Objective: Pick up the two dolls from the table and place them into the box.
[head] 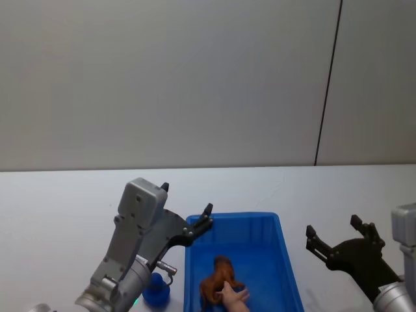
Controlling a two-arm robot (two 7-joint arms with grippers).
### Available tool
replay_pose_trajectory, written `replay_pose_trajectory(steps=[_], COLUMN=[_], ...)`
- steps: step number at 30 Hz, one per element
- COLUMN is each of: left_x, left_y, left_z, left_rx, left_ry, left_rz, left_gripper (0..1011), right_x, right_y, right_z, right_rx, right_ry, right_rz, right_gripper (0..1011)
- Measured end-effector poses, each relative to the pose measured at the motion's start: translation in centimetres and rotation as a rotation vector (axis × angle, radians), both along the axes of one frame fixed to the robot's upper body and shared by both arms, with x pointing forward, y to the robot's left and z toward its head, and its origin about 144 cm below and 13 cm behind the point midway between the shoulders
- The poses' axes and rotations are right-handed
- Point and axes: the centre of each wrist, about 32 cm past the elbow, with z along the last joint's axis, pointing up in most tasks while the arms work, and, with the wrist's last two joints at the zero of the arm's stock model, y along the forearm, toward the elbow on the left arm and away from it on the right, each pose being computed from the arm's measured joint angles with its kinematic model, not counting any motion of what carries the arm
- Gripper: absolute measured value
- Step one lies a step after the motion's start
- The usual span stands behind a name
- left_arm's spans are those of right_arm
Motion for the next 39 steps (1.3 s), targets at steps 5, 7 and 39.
replay_pose_trajectory(steps=[5,7,39], left_x=[-0.3,-0.6,-1.4], left_y=[0.3,0.6,4.0], left_z=[0.2,0.2,-0.8], left_rx=[-0.003,-0.004,0.03], left_ry=[0.032,0.054,0.383], left_rz=[0.014,0.024,0.07], left_gripper=[1002,1001,1001], right_x=[-0.2,-0.2,-0.5], right_y=[-0.2,-0.2,-0.5], right_z=[0.0,0.0,0.0], right_rx=[-0.001,-0.001,-0.003], right_ry=[-0.002,-0.002,-0.004], right_rz=[-0.01,-0.015,-0.032], right_gripper=[1001,1001,1001])
